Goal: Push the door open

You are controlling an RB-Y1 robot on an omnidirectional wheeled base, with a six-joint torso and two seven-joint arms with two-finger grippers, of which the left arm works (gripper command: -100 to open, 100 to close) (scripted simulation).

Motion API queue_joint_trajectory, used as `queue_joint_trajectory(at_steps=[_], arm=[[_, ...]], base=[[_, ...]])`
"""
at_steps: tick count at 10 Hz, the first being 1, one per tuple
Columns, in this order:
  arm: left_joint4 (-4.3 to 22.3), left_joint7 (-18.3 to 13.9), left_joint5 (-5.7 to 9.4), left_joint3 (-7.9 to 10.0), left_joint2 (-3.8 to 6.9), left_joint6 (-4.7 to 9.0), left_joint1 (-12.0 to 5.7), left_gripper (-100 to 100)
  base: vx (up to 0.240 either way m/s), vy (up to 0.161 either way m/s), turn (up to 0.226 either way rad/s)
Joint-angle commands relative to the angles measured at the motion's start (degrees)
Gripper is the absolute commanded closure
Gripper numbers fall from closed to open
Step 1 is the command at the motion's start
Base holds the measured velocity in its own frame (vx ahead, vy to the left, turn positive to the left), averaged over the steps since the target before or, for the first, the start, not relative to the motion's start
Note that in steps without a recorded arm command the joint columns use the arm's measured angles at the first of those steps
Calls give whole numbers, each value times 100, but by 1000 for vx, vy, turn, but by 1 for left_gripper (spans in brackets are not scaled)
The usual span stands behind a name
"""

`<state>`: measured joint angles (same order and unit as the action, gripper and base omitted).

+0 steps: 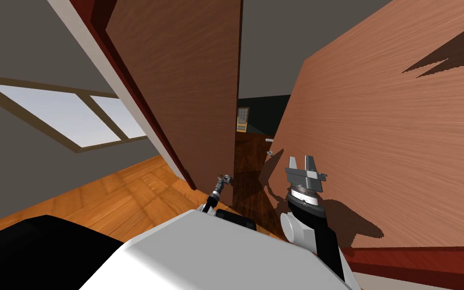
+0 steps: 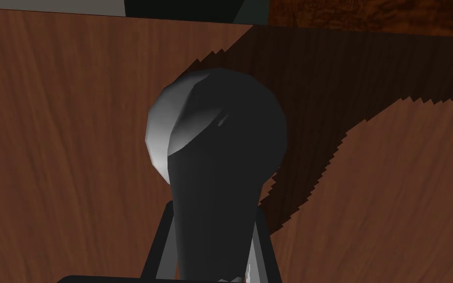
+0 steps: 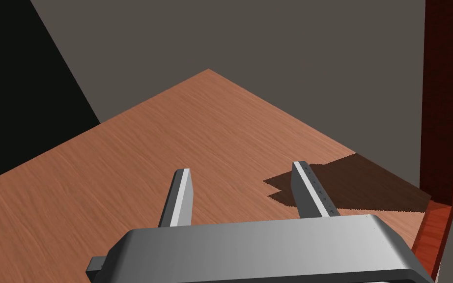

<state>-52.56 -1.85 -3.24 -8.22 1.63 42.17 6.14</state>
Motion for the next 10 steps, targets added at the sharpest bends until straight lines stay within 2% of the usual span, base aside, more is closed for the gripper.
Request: queue_joint_trajectory(at_steps=[1,6,10], arm=[[-122,24,35,90,71,-13,8,100],[-76,158,179,414,160,-13,-50,100],[-37,270,301,687,145,-14,-99,100]], base=[[174,-65,45],[197,-86,77],[184,-98,83]])
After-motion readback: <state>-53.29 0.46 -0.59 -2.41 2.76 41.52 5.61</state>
